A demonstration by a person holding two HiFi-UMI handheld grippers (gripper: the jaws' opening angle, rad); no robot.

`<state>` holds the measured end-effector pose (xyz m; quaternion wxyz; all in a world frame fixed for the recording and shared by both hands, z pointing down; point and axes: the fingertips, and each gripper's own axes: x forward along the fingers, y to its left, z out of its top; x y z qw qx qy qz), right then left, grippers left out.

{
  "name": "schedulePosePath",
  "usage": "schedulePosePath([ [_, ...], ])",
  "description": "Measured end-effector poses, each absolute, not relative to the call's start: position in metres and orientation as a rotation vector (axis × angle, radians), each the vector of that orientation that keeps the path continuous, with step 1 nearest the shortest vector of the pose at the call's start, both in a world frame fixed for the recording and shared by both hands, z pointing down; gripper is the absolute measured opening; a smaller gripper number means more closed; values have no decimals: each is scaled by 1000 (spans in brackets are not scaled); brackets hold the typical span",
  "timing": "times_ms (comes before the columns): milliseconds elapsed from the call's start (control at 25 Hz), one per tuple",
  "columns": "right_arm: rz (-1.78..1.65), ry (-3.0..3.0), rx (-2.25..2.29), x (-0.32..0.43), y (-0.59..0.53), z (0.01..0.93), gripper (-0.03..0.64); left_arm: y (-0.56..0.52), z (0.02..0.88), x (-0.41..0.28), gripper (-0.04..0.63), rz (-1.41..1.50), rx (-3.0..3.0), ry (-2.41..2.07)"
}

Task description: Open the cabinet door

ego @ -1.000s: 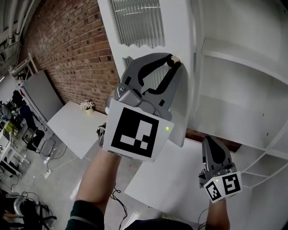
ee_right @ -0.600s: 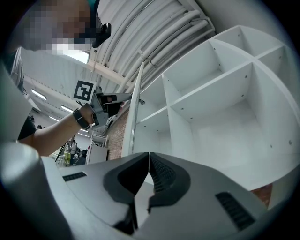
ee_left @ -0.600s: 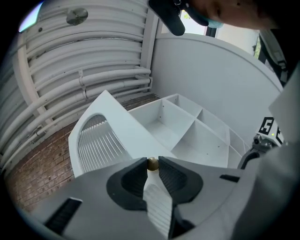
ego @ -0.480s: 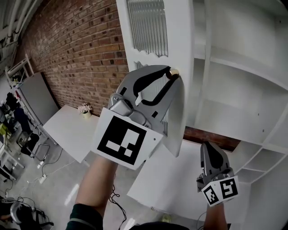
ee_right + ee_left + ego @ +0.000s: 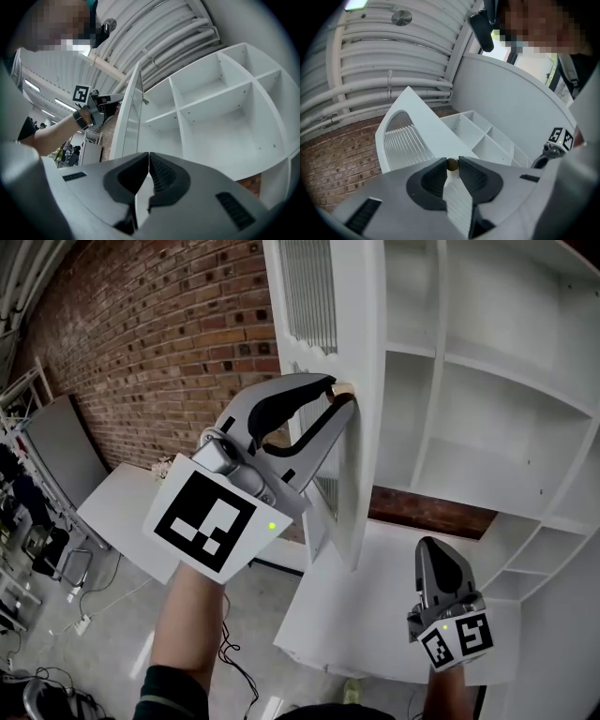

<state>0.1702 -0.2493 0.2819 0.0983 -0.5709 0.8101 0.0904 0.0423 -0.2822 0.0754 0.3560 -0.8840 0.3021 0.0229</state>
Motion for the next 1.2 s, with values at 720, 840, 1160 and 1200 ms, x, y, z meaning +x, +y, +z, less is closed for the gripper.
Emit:
schedulePosePath([
  [720,321,2495,-1617,71,-245,274,3,-278,66,-68,89,119,-2320,748],
  [840,324,2508,-1604,63,-245,275,3,-279,66,-80,91,123,-2309,774],
  [1160,319,2526,-1583,51,-244,277,3,-282,67,-105,91,143,-2301,839],
  [1200,318,2529,-1580,50,-244,278,3,-284,67,-108,89,150,-2302,851],
])
